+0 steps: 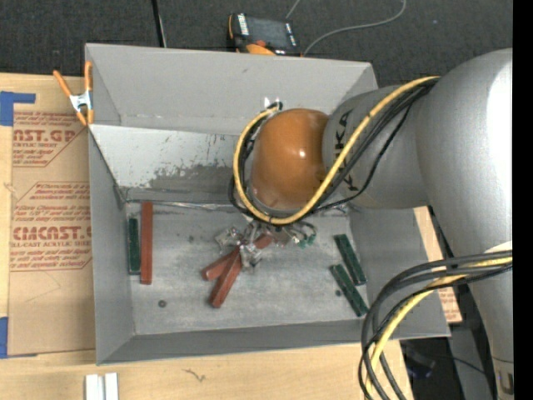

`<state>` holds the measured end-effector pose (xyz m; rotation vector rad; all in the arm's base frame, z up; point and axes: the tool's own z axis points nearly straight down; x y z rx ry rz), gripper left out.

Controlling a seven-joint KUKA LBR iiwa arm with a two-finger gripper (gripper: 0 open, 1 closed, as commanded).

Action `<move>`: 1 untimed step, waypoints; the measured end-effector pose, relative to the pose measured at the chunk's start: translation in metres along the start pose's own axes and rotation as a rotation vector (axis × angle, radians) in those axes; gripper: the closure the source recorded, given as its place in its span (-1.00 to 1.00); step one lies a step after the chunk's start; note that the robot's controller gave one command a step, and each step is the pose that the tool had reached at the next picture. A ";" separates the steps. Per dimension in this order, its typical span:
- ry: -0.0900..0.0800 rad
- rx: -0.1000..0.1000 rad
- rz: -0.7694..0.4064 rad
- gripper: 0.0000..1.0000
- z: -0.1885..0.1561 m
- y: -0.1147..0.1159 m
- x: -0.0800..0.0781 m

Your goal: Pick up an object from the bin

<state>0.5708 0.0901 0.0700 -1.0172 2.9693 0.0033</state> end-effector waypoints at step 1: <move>-0.005 0.005 -0.059 1.00 -0.150 0.016 0.016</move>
Offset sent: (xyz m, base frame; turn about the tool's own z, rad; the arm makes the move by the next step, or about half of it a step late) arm -0.0242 0.0007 0.1452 -0.0588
